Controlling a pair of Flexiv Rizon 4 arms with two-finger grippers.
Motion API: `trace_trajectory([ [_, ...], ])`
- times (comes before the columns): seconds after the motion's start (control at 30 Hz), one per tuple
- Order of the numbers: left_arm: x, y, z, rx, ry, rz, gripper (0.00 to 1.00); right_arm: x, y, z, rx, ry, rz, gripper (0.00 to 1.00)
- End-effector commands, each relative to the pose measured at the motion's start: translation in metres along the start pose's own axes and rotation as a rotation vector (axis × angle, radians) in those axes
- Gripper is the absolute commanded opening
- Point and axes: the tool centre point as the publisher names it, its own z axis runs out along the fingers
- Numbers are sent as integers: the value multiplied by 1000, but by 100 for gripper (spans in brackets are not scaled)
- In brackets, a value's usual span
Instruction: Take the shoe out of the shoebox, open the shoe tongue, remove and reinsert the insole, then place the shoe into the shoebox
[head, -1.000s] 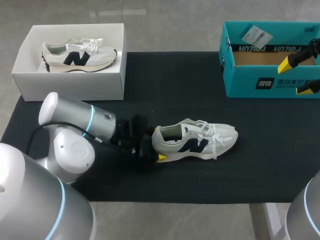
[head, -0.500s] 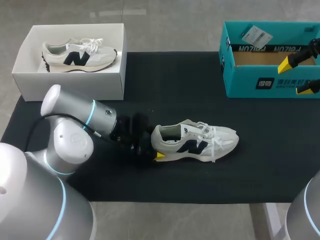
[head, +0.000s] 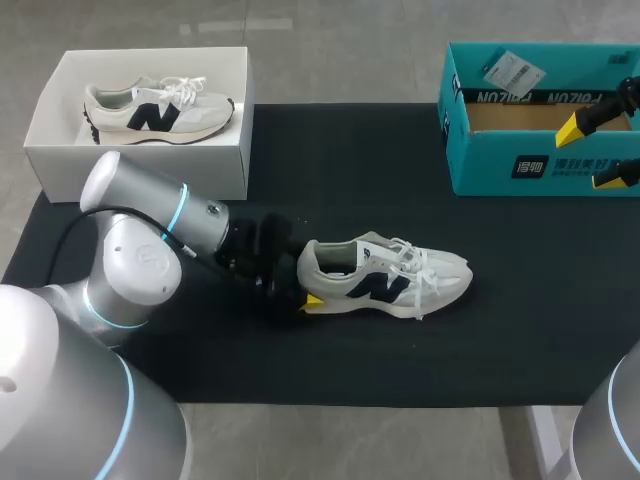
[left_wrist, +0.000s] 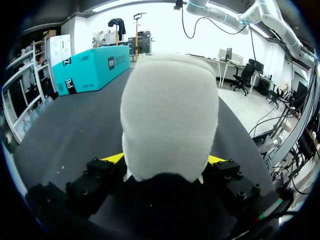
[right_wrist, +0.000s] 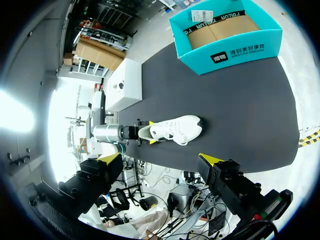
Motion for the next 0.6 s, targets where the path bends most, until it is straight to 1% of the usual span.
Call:
trace_trajectory([
  [0.03, 0, 2, 3, -3, 30, 8, 0, 0, 0, 1, -1, -2, 2, 100],
  [0.1, 2, 3, 5, -7, 35, 13, 0, 0, 0, 1, -1, -2, 2, 100],
  [0.6, 2, 3, 5, -7, 35, 13, 0, 0, 0, 1, -1, -2, 2, 100],
])
